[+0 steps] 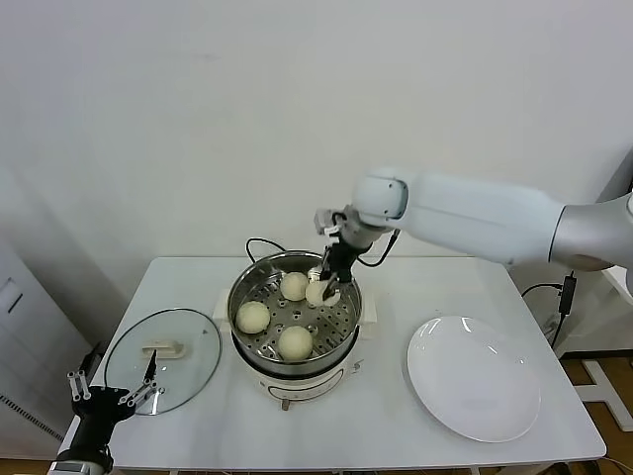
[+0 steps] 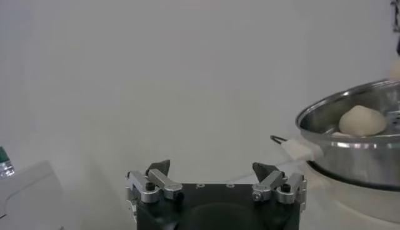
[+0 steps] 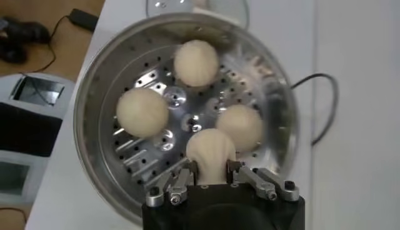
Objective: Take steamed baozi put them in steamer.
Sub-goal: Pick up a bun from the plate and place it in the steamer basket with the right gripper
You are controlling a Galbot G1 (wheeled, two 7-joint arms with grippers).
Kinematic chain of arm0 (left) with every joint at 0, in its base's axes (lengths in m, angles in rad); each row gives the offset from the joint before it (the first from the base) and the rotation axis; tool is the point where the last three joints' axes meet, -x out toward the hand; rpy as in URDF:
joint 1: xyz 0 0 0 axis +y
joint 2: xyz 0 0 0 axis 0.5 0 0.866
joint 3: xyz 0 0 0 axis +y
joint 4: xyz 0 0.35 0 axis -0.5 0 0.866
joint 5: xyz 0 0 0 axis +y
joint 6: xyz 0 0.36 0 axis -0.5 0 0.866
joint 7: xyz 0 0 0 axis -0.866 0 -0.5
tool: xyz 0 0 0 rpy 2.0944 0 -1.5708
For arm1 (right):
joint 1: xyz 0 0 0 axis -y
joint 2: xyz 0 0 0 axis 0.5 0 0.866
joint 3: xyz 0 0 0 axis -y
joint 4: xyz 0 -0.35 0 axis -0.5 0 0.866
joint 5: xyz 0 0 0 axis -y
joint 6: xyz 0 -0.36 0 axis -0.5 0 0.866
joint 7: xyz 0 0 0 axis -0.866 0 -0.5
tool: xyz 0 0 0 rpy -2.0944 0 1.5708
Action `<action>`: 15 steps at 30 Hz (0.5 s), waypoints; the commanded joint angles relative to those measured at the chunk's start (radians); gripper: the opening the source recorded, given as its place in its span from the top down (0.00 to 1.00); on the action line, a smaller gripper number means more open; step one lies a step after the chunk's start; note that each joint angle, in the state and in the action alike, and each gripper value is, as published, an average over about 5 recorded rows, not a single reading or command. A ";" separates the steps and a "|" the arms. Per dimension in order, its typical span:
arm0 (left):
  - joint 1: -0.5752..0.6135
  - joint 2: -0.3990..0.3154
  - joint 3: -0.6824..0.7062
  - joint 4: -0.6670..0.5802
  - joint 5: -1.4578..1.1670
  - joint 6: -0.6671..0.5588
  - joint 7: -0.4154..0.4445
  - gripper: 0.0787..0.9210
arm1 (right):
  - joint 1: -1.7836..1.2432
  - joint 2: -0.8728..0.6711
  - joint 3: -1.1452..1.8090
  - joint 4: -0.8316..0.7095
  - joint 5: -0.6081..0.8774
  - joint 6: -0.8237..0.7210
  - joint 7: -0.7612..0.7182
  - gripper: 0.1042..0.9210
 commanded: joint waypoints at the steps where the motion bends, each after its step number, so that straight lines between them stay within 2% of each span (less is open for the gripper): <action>1: -0.005 -0.033 0.001 0.014 -0.003 0.000 0.000 0.12 | -0.050 0.020 -0.044 0.027 -0.038 -0.042 0.070 0.72; 15: -0.017 -0.029 0.003 0.024 -0.002 0.003 -0.001 0.12 | -0.052 0.019 -0.038 0.011 -0.047 -0.041 0.107 0.60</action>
